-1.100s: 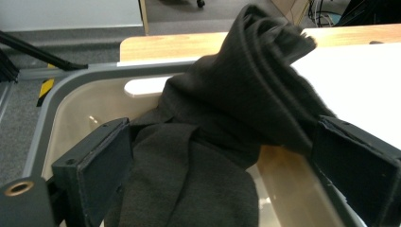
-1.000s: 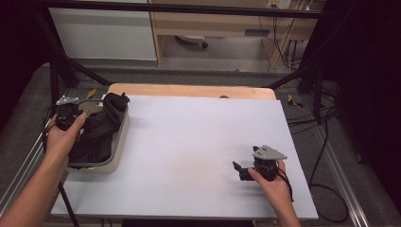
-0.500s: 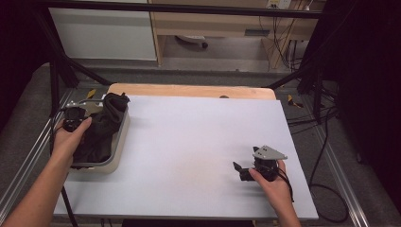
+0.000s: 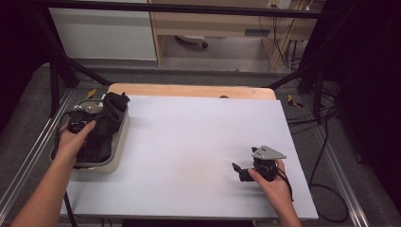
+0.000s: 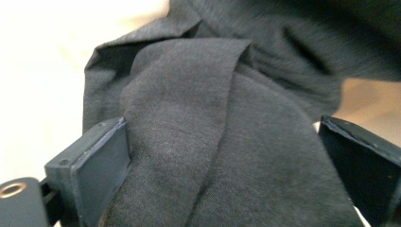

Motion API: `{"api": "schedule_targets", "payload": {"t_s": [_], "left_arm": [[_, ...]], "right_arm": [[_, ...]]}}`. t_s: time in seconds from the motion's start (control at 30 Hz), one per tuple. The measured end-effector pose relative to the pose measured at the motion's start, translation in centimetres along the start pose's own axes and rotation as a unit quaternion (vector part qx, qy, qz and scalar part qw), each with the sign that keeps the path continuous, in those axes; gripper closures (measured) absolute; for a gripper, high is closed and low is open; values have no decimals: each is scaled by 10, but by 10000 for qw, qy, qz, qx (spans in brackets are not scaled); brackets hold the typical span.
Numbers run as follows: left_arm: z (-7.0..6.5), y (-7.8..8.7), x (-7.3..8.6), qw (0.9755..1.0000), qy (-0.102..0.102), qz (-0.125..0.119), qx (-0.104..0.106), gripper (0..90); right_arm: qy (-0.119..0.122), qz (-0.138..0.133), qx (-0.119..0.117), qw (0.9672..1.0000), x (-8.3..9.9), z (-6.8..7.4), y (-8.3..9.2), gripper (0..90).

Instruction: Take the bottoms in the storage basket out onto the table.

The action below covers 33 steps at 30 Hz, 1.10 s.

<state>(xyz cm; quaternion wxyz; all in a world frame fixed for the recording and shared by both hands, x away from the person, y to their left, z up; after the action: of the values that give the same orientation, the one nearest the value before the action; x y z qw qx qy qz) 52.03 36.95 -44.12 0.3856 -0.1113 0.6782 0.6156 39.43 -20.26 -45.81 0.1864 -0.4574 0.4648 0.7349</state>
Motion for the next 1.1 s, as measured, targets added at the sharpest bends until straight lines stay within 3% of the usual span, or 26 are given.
{"api": "schedule_targets", "payload": {"t_s": [0.2,0.5,0.7,0.87,0.9,0.97,1.03,1.1], "left_arm": [[0,-9,3,9993,-90,319,-147,10],[-1,-15,6,9987,-104,491,-112,19],[-1,-15,6,9973,-278,604,-313,156],[-2,-12,5,9959,-445,628,-468,375],[-1,-10,5,9962,-420,614,-454,375],[1,-7,4,9968,-381,551,-442,474],[3,-3,2,9978,-223,426,-450,513],[3,2,0,9977,-241,315,-548,585]], "right_arm": [[8,10,32,10000,0,1,1,33],[16,44,20,10000,1,0,0,33],[9,43,32,10000,1,0,0,34],[39,40,5,10000,1,1,-1,34],[39,40,5,10000,1,1,-1,34],[29,43,2,10000,1,1,-1,34],[28,44,-3,10000,1,1,-2,34],[27,50,-2,10000,0,1,-2,34]]}}
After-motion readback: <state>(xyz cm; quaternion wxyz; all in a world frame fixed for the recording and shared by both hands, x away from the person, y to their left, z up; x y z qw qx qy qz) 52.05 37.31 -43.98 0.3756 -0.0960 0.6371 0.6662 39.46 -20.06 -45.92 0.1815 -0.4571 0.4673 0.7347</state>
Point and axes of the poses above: each handheld gripper's, and its own axes: y roughly backward along the jaws, x roughly out of its underside, z roughly to its left, the point moved 4 cm from there along -y, roughly forward along the jaws, and after that the axes turned 13 degrees about -y, right-handed, at the moved point
